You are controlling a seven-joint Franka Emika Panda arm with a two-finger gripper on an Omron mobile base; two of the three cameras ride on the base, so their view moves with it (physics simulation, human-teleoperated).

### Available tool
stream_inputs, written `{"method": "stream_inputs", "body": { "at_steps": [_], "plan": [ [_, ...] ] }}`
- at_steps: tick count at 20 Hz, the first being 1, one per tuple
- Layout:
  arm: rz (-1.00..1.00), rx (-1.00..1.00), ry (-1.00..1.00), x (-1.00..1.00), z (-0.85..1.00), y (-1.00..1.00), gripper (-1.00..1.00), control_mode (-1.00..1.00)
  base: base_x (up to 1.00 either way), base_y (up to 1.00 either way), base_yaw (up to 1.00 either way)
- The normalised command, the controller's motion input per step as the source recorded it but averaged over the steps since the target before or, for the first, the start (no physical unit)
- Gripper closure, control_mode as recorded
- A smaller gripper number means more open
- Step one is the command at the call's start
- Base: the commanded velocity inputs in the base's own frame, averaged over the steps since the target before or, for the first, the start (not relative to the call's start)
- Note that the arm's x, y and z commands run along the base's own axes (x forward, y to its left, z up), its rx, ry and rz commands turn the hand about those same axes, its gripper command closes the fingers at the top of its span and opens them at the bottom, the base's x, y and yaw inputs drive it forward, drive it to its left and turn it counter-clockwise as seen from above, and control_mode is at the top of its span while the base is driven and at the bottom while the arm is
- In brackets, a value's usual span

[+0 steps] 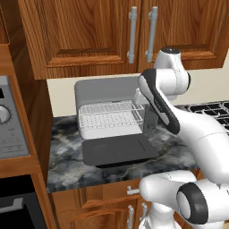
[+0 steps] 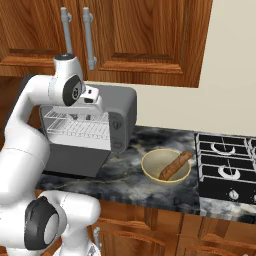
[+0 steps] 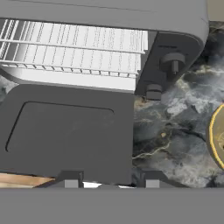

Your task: Pick up the heated bread from the toaster oven and place it in the bowl. Then move the bread bowl to the dining counter.

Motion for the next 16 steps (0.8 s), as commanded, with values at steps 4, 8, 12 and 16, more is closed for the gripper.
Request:
{"method": "stream_inputs", "body": {
  "at_steps": [4, 8, 12, 16],
  "plan": [
    [0.00, -0.01, -0.12, -0.11, 0.00, 0.18, -1.00, -1.00, 0.00, 0.00, 0.00],
    [-0.11, -0.05, -0.43, -0.03, -0.27, 0.74, -1.00, -1.00, 0.00, 0.00, 0.00],
    [-0.17, 0.00, -0.46, 0.00, -0.63, 0.60, -1.00, -1.00, 0.00, 0.00, 0.00],
    [-0.21, 0.00, -0.41, 0.00, -0.34, 0.77, -1.00, -1.00, 0.00, 0.00, 0.00]
  ]
}}
